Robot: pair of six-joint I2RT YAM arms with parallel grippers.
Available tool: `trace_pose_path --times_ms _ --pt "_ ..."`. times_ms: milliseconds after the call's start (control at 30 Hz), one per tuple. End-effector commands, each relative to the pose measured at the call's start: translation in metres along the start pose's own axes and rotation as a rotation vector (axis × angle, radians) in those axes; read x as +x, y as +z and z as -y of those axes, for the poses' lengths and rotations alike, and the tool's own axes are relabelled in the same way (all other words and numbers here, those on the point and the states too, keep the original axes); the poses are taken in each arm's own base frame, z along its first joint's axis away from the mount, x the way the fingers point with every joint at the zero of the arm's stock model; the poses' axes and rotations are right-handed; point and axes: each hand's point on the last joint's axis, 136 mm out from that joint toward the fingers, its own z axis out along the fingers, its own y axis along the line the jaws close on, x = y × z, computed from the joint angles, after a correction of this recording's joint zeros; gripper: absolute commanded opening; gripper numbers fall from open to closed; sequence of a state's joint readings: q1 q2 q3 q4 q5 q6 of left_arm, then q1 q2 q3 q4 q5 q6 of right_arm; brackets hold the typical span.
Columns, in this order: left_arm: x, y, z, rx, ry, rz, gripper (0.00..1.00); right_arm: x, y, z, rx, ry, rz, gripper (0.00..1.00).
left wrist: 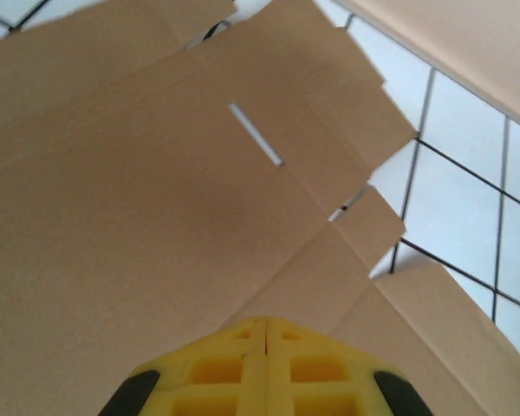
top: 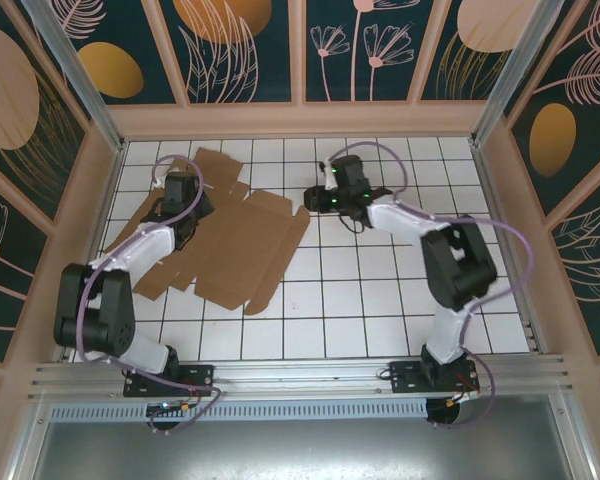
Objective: Fold the paper box
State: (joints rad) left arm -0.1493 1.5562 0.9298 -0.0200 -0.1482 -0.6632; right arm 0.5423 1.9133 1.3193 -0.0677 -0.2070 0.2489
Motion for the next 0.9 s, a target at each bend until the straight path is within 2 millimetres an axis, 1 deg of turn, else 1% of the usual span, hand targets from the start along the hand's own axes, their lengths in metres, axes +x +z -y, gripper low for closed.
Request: trace_pose_path --times_ms 0,33,100,133,167,200,267,333,400,533,600,633,733,800,867 --pt "0.001 0.017 -0.017 -0.033 -0.079 -0.054 0.00 -0.004 0.026 -0.030 -0.048 -0.066 -0.057 0.23" --pt "0.003 0.021 -0.026 -0.051 -0.092 -0.066 0.00 -0.001 0.037 -0.030 -0.038 -0.078 -0.075 0.18" --pt "0.010 0.032 -0.046 -0.104 -0.119 -0.100 0.00 0.006 0.058 -0.032 -0.009 -0.110 -0.115 0.03" --pt "0.016 0.036 -0.057 -0.139 -0.128 -0.123 0.00 0.009 0.066 -0.032 0.007 -0.118 -0.129 0.00" --pt "0.010 0.040 -0.059 -0.155 -0.140 -0.125 0.00 0.012 0.074 -0.031 0.023 -0.131 -0.149 0.00" --pt "0.017 0.047 -0.065 -0.176 -0.143 -0.153 0.00 0.017 0.081 -0.030 0.040 -0.144 -0.172 0.00" --pt "0.022 0.054 -0.071 -0.201 -0.141 -0.179 0.00 0.025 0.091 -0.024 0.088 -0.165 -0.210 0.00" --pt "0.024 0.061 -0.073 -0.214 -0.132 -0.197 0.00 0.035 0.095 -0.014 0.140 -0.168 -0.238 0.00" --pt "0.026 0.070 -0.071 -0.219 -0.120 -0.223 0.00 0.045 0.094 0.001 0.189 -0.162 -0.258 0.00" --pt "0.035 0.090 -0.070 -0.234 -0.118 -0.291 0.00 0.066 0.082 0.024 0.243 -0.140 -0.291 0.00" --pt "0.044 0.097 -0.070 -0.226 -0.124 -0.325 0.00 0.079 0.068 0.033 0.271 -0.123 -0.296 0.00" --pt "0.047 0.099 -0.069 -0.221 -0.124 -0.335 0.00 0.078 0.059 0.034 0.280 -0.115 -0.278 0.00" --pt "0.055 0.105 -0.059 -0.200 -0.092 -0.358 0.00 0.105 0.033 0.036 0.277 -0.081 -0.283 0.00" --pt "0.063 0.110 -0.043 -0.183 -0.044 -0.381 0.00 0.123 0.014 0.032 0.278 -0.072 -0.290 0.00" --pt "0.073 0.116 -0.025 -0.168 0.013 -0.408 0.00 0.144 -0.003 0.020 0.261 -0.080 -0.304 0.00"
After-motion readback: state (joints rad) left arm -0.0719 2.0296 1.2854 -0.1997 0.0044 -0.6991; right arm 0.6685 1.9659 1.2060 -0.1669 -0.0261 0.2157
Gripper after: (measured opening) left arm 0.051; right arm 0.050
